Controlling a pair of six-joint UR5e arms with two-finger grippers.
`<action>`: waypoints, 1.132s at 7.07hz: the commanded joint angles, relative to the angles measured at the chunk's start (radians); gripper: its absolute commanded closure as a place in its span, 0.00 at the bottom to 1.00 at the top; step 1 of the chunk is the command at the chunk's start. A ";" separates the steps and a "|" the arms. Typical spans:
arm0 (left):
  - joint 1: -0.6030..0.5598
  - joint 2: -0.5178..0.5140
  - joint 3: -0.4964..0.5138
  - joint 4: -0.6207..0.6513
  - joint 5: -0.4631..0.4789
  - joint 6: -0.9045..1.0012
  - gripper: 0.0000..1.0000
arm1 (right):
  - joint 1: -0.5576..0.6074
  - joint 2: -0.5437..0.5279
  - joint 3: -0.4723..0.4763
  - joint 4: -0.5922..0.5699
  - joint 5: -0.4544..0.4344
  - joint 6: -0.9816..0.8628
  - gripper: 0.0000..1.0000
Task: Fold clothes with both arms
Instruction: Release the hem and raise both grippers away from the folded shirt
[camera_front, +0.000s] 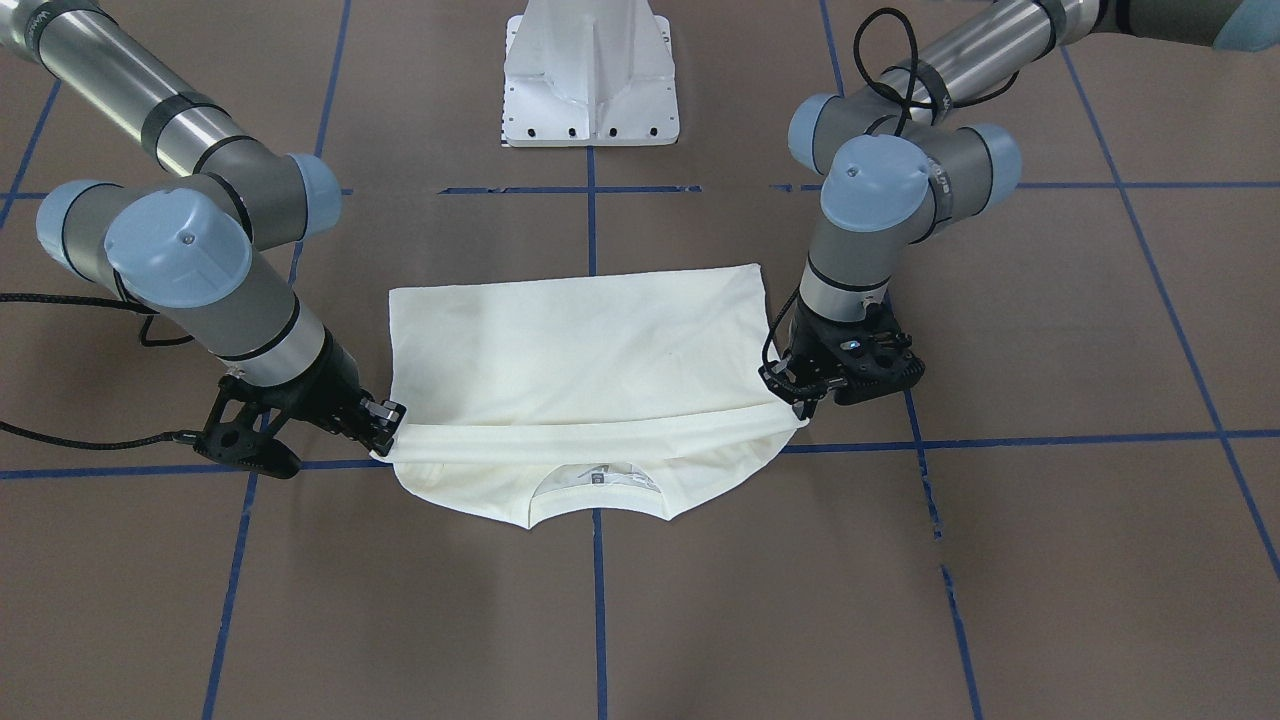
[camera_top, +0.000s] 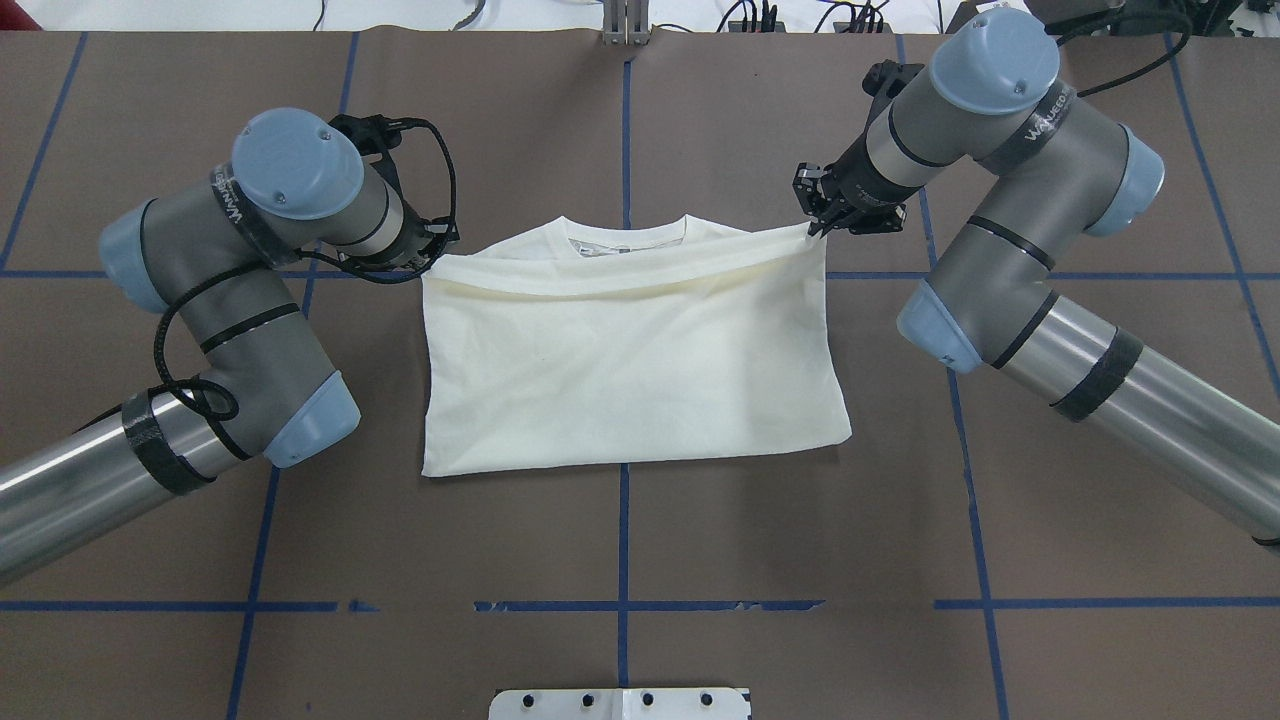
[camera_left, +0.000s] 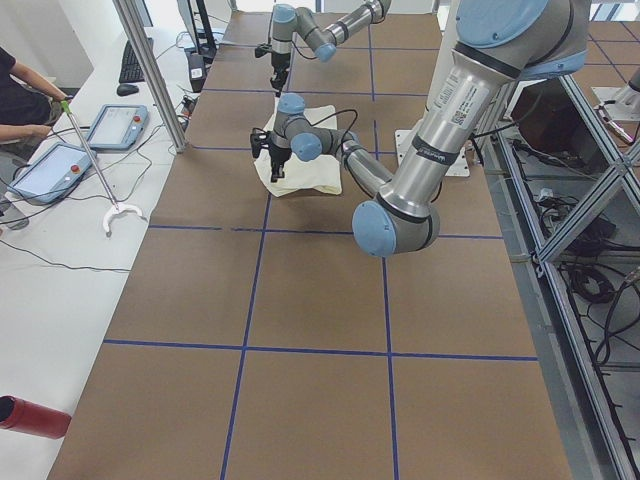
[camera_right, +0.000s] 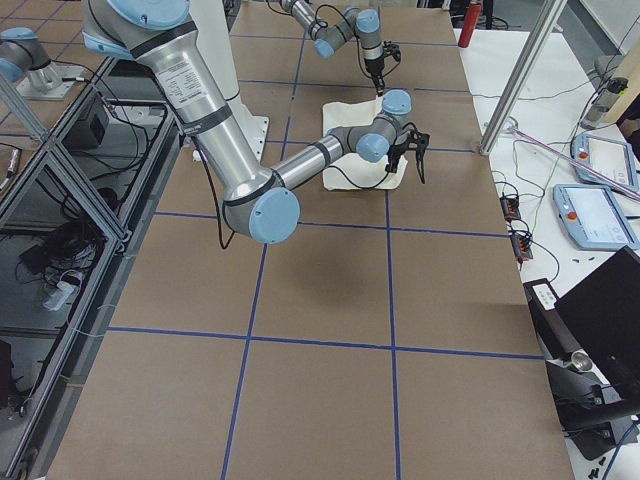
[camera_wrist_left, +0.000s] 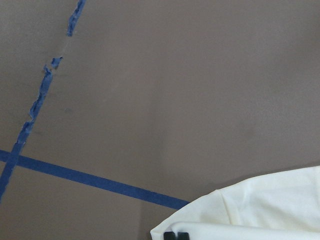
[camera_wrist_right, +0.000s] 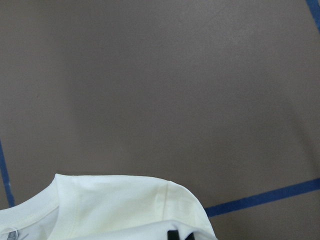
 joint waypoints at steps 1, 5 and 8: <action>-0.018 -0.001 0.004 0.007 -0.003 0.013 0.08 | 0.001 0.003 -0.007 0.000 0.005 0.003 0.00; -0.034 0.008 -0.151 0.117 -0.042 0.011 0.00 | -0.155 -0.194 0.265 -0.006 -0.071 0.030 0.00; -0.032 0.009 -0.203 0.154 -0.042 0.010 0.00 | -0.274 -0.379 0.395 -0.003 -0.134 0.043 0.00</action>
